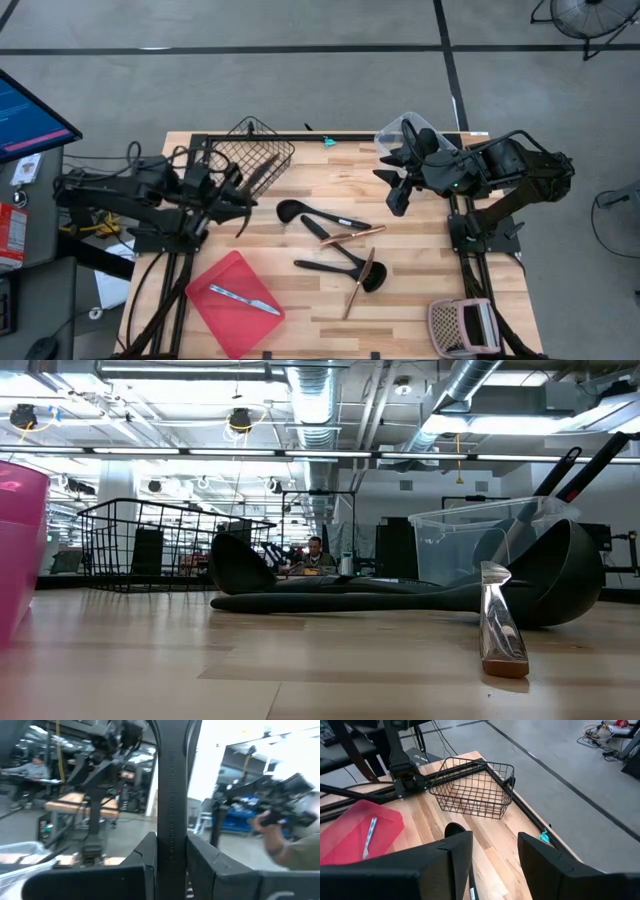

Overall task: Pick & Place Kitchen Items
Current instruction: Put the slotted spatula into the transparent bin

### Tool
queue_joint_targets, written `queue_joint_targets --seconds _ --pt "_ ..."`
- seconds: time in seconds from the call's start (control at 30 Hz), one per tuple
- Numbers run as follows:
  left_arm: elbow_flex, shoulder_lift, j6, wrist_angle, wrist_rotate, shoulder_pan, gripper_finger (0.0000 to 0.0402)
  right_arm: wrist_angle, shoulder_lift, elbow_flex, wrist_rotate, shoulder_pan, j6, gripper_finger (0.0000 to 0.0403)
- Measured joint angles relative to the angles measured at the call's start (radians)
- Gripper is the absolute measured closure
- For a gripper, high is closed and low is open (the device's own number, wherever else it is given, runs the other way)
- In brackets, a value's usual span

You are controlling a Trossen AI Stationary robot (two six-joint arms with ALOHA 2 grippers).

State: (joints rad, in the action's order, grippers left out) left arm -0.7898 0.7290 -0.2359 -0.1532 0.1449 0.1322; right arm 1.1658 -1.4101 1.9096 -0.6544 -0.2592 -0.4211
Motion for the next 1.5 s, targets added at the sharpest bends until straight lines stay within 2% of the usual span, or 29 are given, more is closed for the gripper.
queue_joint_targets --seconds 0.3,0.67,0.83,0.97,1.07,1.13,1.23,1.3,1.5 --pt "0.0 -0.06 -0.067 -0.005 0.072 0.0 0.0352 0.0 0.0 0.0 0.0 0.0 0.012 0.0249" --pt "0.0 -0.126 -0.06 -0.066 0.074 0.0 0.0352 -0.017 -0.019 0.0 0.0 0.009 0.016 0.0249" --pt "0.0 -0.122 -0.054 -0.145 0.074 0.0 0.0352 -0.168 -0.065 0.001 0.001 0.019 0.154 0.0249" --pt "0.0 -0.107 -0.03 -0.233 0.074 0.0 0.0352 -0.384 -0.127 0.0 0.01 0.028 0.325 0.0249" --pt "0.0 -0.08 0.002 -0.307 0.074 0.0 0.0352 -0.567 -0.182 0.0 0.102 0.052 0.421 0.0249" --pt "0.0 -0.058 0.026 -0.359 0.074 0.0 0.0352 -0.711 -0.228 0.001 0.207 0.076 0.451 0.0248" --pt "0.0 -0.018 0.055 -0.421 0.071 0.0 0.0352 -0.839 -0.287 0.0 0.378 0.111 0.459 0.0244" --pt "0.0 0.008 0.066 -0.451 0.07 0.0 0.0352 -0.874 -0.319 0.0 0.469 0.133 0.476 0.0238" --pt "0.0 0.066 0.07 -0.5 0.071 0.0 0.0352 -0.95 -0.403 -0.002 0.597 0.191 0.483 0.0212"
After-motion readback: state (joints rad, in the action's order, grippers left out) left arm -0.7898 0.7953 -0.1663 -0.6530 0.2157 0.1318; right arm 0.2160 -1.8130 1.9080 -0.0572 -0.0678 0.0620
